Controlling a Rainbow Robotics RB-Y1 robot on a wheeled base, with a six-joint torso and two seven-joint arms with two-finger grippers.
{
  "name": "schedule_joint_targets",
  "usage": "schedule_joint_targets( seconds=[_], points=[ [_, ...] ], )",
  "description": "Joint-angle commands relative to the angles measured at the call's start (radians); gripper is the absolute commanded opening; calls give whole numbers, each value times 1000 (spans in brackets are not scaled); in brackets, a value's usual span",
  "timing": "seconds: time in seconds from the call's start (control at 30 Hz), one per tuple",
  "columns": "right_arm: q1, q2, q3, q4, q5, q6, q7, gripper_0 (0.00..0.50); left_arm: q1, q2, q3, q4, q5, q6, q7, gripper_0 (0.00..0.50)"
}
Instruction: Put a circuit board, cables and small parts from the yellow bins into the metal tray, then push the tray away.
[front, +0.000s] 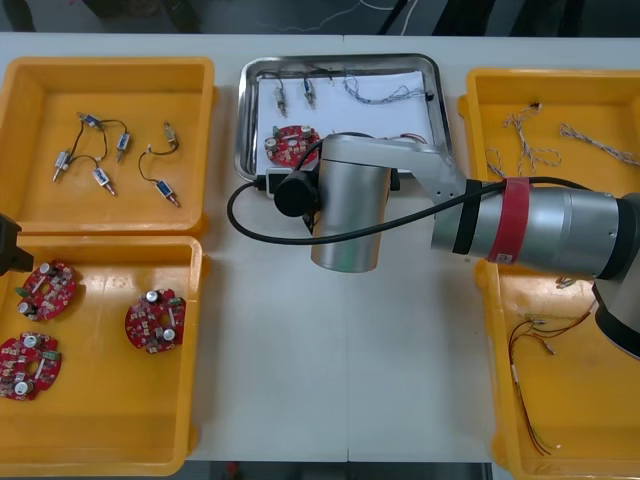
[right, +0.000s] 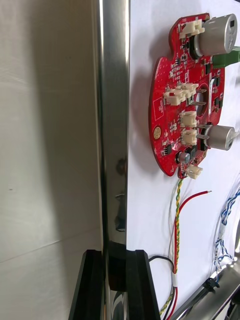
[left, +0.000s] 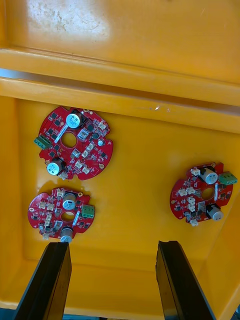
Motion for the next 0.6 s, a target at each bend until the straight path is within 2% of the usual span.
schedule_joint_targets(
  seconds=[0.03, 0.5, 0.6],
  points=[
    [-65, 24, -31, 16, -6, -28, 33, 0, 11, -10, 35, -28, -9, 7, -79, 500],
    [-71, 24, -34, 50, -17, -71, 31, 0, 11, -10, 35, -28, -9, 7, -79, 500],
    [-71, 25, -34, 50, -17, -71, 28, 115, 11, -10, 35, -28, -9, 7, -79, 500]
  ],
)
